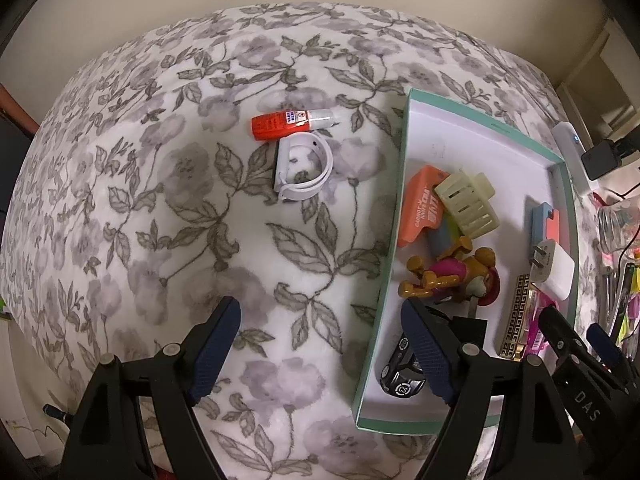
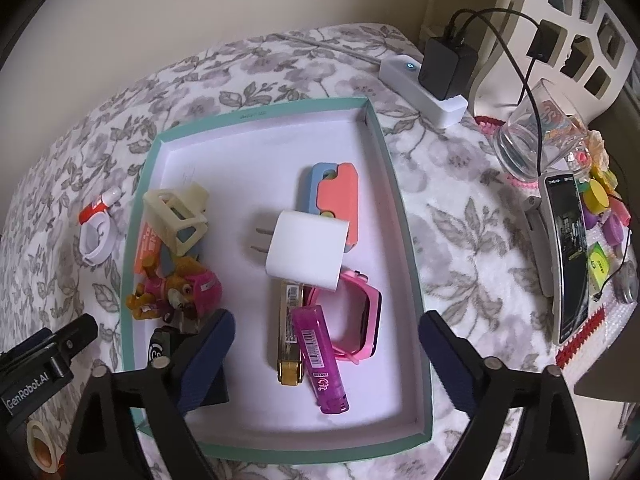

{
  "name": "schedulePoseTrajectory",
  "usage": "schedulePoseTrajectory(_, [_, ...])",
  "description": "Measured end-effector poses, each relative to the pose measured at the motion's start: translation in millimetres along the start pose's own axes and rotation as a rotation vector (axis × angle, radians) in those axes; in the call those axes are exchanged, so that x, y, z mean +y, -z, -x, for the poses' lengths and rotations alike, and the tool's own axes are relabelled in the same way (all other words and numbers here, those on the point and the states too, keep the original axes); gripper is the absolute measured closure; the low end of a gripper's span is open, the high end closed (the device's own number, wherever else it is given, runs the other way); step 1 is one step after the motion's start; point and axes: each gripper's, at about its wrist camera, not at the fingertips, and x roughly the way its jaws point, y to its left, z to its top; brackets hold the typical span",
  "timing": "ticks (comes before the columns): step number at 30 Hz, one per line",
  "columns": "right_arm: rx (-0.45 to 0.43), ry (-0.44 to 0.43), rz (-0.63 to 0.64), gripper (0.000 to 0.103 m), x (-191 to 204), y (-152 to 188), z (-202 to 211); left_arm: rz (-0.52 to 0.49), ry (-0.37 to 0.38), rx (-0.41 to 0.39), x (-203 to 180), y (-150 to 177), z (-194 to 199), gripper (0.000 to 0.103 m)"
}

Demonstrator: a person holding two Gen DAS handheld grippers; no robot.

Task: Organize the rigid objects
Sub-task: 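Withdraw both grippers from the tray toward the watch band and glue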

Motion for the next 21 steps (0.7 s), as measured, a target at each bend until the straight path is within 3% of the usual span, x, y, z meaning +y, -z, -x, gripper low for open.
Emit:
schedulePoseTrajectory(7, [-0.027,-0.008,0.002,0.0,1.3,-0.4,3.2,0.012,-0.017,0.007,2.7,-0.6,-3.8,0.019])
schedulePoseTrajectory(10, [-0.031,-0.013,0.006,0.0,2.6,-0.3,3.7,0.017,-0.021,0.003,4.2,-1.3,-3.9,0.008])
schedulePoseTrajectory(21, [-0.037,-0.032,0.012,0.0,5.2,-2.2,5.2,0.04,-0.045,-0.007,9.7,-3.3,-3.8,0.008])
